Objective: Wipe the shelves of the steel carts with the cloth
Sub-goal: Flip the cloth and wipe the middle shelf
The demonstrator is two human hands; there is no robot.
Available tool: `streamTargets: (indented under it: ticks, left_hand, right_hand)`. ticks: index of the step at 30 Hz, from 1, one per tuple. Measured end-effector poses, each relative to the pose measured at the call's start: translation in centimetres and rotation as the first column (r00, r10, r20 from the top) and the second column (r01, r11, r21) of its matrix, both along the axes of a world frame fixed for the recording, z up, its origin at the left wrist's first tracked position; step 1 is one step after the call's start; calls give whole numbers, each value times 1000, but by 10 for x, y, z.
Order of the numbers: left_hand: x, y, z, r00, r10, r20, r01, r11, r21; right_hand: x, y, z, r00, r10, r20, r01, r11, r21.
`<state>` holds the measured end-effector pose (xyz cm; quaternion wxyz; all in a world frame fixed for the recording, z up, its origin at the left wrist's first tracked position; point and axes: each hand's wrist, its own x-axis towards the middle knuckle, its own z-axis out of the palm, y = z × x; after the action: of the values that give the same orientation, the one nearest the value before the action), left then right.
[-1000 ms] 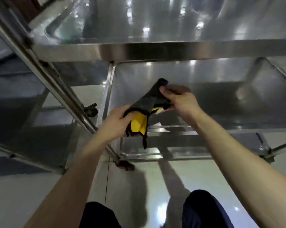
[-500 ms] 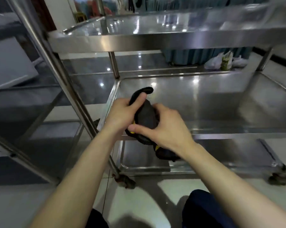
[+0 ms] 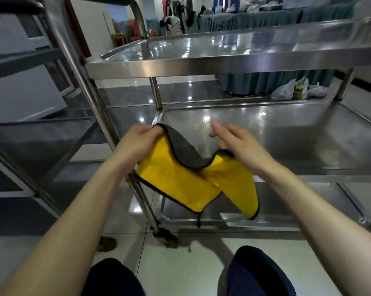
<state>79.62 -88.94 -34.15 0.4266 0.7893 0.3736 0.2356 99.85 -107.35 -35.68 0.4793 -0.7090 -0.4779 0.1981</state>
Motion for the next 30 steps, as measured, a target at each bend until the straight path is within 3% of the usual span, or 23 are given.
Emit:
streamTargets:
  ticks: [3,5,8,10,12,13,15,18,21,24,27,28,30]
  left_hand:
    - [-23,13,9,992,-72,-100,93,971,218]
    - [-40,22,16,947,-226,-230,280,930,238]
    - [-51,30,18,856,-404,-322,482,848,219]
    - [-47,29,14,832,-469,-296,538,811,229]
    - [-40,23,11,809,-530,-253,581,785,215]
    - [-36,18,9,795,-560,-233,603,770,208]
    - [-25,8,3,773,-609,-178,635,747,198]
    - [-10,-3,-7,761,-643,-89,640,721,265]
    - [1,-9,-14,776,-630,-18,602,732,320]
    - [15,-14,-23,787,-596,161,564,800,202]
    - [26,-23,-34,834,-493,247,464,870,169]
    - [27,-24,-39,846,-457,274,427,889,166]
    - [25,-24,-48,851,-405,333,373,914,159]
  right_hand:
    - [19,-27,14,930,262,259,-207,953,-221]
    - [36,-35,16,826,266,497,-167,958,-235]
    - [46,-33,23,724,259,640,-124,961,-248]
    - [47,-29,29,571,219,791,-15,966,-257]
    - [44,-24,35,300,152,942,128,972,-198]
    - [39,-22,39,220,136,966,165,971,-174]
    - [26,-16,51,187,151,971,192,963,-187]
    - [17,-8,62,289,178,940,69,976,-206]
    - [10,-3,67,547,226,806,-134,974,-182]
    - [-2,7,63,743,296,601,-311,947,-82]
    - [-10,14,38,907,17,422,-67,992,103]
    - [-12,10,25,948,-103,302,57,986,156]
    - [-18,0,-1,985,-168,42,161,977,143]
